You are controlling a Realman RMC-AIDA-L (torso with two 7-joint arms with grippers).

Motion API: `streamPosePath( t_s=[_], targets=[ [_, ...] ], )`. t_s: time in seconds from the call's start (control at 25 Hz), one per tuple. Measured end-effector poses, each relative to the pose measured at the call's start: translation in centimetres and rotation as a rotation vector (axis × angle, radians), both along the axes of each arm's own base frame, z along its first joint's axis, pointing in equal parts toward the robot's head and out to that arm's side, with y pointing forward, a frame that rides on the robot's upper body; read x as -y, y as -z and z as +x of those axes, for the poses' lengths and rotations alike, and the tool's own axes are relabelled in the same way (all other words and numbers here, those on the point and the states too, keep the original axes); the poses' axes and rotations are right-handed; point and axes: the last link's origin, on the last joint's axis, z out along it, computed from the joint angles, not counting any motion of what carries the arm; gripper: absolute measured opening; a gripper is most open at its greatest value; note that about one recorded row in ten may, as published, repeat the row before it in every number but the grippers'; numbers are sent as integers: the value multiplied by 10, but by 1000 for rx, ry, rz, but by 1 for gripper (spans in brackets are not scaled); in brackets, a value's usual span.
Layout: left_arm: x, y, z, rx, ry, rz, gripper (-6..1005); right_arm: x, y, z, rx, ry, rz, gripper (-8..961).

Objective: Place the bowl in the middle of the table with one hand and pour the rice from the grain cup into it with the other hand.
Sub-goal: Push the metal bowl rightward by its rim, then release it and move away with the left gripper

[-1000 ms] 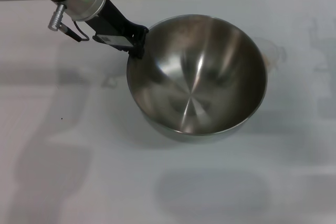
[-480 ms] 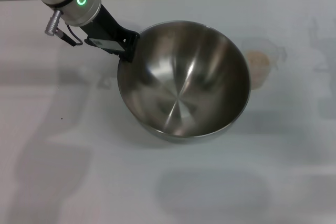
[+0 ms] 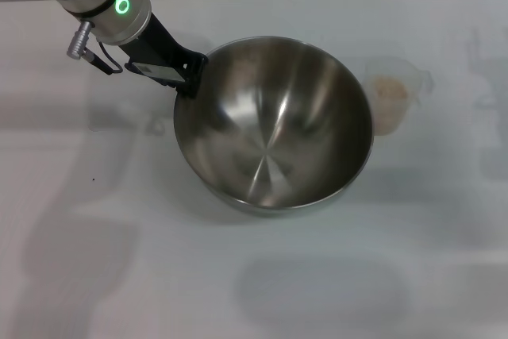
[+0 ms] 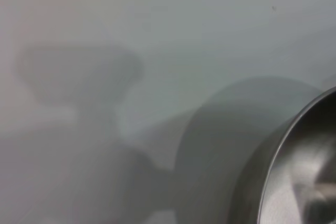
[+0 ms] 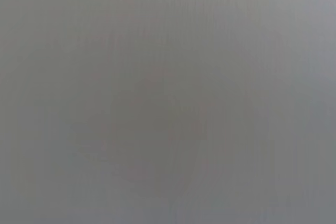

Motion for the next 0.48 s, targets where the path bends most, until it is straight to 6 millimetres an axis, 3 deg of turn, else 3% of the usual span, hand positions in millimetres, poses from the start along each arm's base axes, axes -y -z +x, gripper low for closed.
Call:
streamPosePath(
  t_s=[0.48],
  targets=[
    [-1, -1, -1, 11, -6, 7, 159, 0, 0, 0, 0, 0, 0, 507]
  ],
)
